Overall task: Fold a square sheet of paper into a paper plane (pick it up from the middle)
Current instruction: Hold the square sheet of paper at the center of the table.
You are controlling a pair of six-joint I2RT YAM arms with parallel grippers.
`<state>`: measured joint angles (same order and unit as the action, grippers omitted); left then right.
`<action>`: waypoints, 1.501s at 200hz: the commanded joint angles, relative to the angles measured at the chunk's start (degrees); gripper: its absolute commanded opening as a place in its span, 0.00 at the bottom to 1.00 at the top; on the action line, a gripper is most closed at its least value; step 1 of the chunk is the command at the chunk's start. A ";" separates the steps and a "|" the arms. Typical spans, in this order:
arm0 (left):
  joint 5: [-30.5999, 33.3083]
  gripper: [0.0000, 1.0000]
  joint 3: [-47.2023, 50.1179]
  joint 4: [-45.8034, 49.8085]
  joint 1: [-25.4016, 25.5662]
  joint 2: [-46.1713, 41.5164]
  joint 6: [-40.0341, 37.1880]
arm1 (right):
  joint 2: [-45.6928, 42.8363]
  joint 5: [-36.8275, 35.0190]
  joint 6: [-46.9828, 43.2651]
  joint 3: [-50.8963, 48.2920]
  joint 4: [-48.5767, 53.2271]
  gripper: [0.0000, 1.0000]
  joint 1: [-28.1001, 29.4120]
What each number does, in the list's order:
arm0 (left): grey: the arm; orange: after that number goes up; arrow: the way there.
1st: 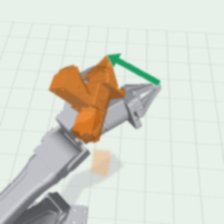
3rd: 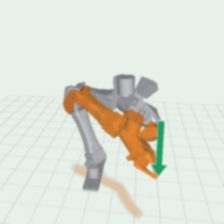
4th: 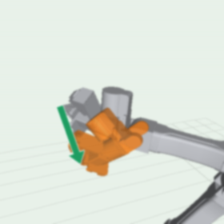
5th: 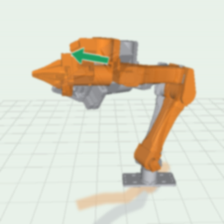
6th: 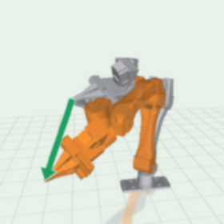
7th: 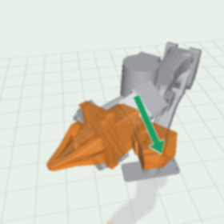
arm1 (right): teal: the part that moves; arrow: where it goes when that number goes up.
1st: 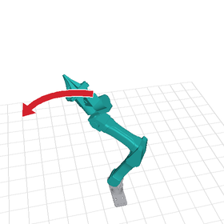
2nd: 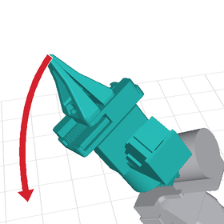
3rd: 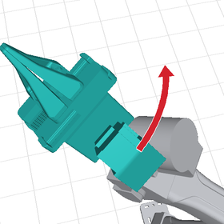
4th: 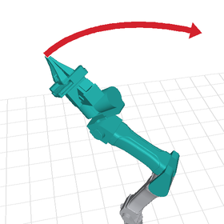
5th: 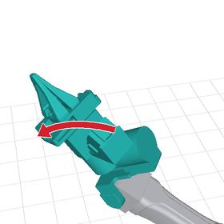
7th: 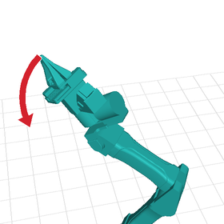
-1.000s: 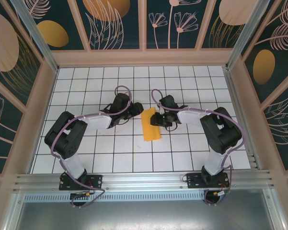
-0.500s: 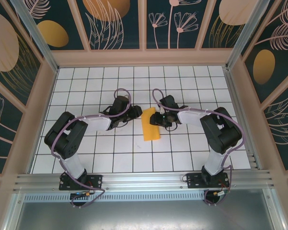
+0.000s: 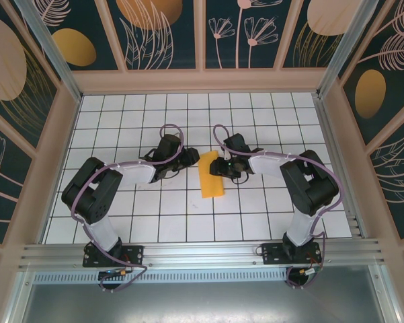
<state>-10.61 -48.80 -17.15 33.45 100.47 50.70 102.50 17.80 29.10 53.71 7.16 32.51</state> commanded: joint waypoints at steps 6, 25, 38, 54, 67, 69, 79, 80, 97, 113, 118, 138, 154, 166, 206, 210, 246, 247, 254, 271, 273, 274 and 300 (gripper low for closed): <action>-1.22 0.45 -0.68 -0.02 0.25 -1.15 0.11 | 6.07 -7.86 -0.25 -1.61 4.18 0.47 -0.19; -1.84 0.44 -0.51 -0.21 0.23 -0.97 0.52 | 6.85 -8.09 -0.36 -1.18 4.51 0.48 0.03; -2.60 0.44 -0.22 -0.92 0.29 -0.80 1.04 | 7.26 -8.40 -0.36 -0.98 4.70 0.47 0.18; -3.78 0.43 0.14 -2.11 0.27 -0.48 1.92 | 7.87 -8.53 -0.45 -0.62 4.84 0.47 0.43; -4.74 0.42 0.28 -3.09 0.23 -0.10 2.64 | 8.11 -8.66 -0.36 -0.48 4.88 0.48 0.54; -4.89 0.42 0.32 -3.23 0.28 -0.05 2.76 | 8.21 -8.71 -0.36 -0.55 4.88 0.47 0.56; -5.66 0.41 0.52 -4.00 0.26 0.32 3.22 | 8.29 -8.78 -0.37 -0.60 4.92 0.47 0.65; -5.70 0.41 0.44 -4.02 0.28 0.38 3.24 | 8.31 -8.81 -0.36 -0.61 4.95 0.47 0.64; -6.17 0.38 0.37 -4.41 0.36 1.04 3.36 | 8.60 -9.00 -0.36 -0.72 4.88 0.47 0.79; -6.32 0.36 0.01 -4.17 0.50 1.74 3.22 | 8.90 -9.10 -0.40 -0.86 4.86 0.47 0.88; -6.48 0.35 -0.19 -4.00 0.57 2.07 3.14 | 8.93 -9.17 -0.51 -0.85 4.87 0.47 0.97; -6.59 0.31 -1.55 -2.71 1.28 3.48 2.48 | 9.20 -9.36 -0.69 -0.72 4.84 0.48 1.02; -6.53 0.26 -2.24 -2.24 1.52 4.46 2.30 | 9.35 -9.53 -0.80 -0.75 4.89 0.48 1.04; -6.61 0.23 -2.77 -2.10 1.66 5.12 2.26 | 9.54 -9.54 -0.88 -0.72 4.89 0.47 1.02; -6.70 0.17 -3.96 -1.32 1.77 6.63 1.92 | 9.99 -9.80 -1.62 -0.75 5.03 0.48 1.14; -6.63 0.17 -3.97 -1.22 1.83 6.66 1.88 | 10.09 -9.85 -1.74 -0.71 5.08 0.48 1.19; -5.24 0.17 -4.28 -0.27 1.85 6.24 1.42 | 10.77 -9.98 -2.86 -0.56 5.19 0.49 1.58; -5.23 0.17 -4.29 -0.31 1.78 6.24 1.47 | 10.78 -9.98 -2.89 -0.55 5.17 0.49 1.58; -5.08 0.17 -4.23 -0.32 1.83 6.15 1.45 | 10.90 -10.07 -3.06 -0.50 5.19 0.49 1.61; -5.12 0.17 -4.14 -0.31 1.86 6.19 1.46 | 11.06 -10.24 -3.17 -0.48 5.32 0.49 1.73; -5.12 0.17 -4.17 -0.31 1.83 6.22 1.43 | 11.14 -10.24 -3.17 -0.44 5.32 0.49 1.76; -5.12 0.17 -4.18 -0.28 1.86 6.23 1.47 | 11.14 -10.24 -3.17 -0.40 5.37 0.49 1.76; -5.37 0.17 -4.17 -0.26 1.80 6.67 1.47 | 11.44 -10.47 -3.35 -0.40 5.23 0.50 1.72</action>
<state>-16.05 -51.68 -18.57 34.92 106.26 53.04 104.62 14.81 28.36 56.58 10.98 33.98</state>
